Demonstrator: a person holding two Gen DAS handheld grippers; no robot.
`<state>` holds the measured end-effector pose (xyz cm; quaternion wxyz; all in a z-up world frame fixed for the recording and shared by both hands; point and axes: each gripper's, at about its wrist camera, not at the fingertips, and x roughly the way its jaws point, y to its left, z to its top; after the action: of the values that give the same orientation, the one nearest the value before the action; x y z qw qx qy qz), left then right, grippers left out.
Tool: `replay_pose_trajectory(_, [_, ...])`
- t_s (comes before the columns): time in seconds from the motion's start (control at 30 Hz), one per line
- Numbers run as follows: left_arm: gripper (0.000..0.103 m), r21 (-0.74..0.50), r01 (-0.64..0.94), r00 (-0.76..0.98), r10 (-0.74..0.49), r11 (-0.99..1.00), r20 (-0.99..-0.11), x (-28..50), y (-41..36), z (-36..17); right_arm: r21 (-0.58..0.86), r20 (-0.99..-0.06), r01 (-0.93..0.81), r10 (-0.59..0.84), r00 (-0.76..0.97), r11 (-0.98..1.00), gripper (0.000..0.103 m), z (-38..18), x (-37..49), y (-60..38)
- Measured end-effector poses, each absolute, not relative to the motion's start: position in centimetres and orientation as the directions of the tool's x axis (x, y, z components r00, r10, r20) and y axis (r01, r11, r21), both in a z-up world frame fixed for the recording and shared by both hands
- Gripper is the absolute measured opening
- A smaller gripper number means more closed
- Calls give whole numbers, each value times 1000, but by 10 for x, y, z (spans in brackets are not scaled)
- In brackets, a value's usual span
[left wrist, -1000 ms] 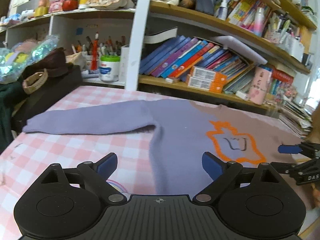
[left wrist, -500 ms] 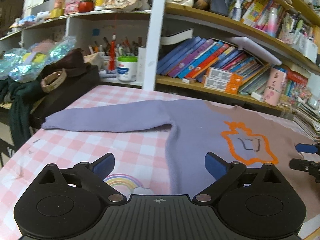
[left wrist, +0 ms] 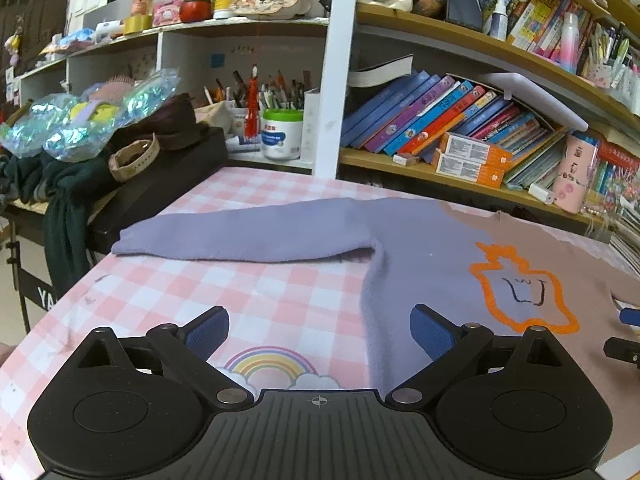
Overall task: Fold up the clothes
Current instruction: 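Move the left tool to the lavender sleeve cuff and grasp it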
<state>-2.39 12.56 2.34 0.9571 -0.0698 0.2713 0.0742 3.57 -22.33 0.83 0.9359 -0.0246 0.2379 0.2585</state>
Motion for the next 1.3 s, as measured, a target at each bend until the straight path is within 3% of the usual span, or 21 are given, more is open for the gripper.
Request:
replay_pose_trajectory(0.37, [99, -50, -267, 829, 203, 962, -521, 2, 166, 39, 43, -422, -485, 456, 784, 873, 98, 14, 30, -234])
replay_pose_trajectory(0.8, [97, -32, -481, 671, 344, 876, -657, 66, 262, 6, 45, -455, -482, 447, 770, 875, 98, 10, 35, -230])
replay_pose_trajectory(1.17, [84, -96, -562, 624, 345, 821, -701, 88, 308, -9, 25, -477, -478, 430, 766, 878, 98, 8, 36, -226])
replay_pose_trajectory(1.3, [68, -157, -584, 627, 320, 796, -711, 90, 317, -18, 25, -478, -479, 431, 765, 877, 98, 8, 37, -226])
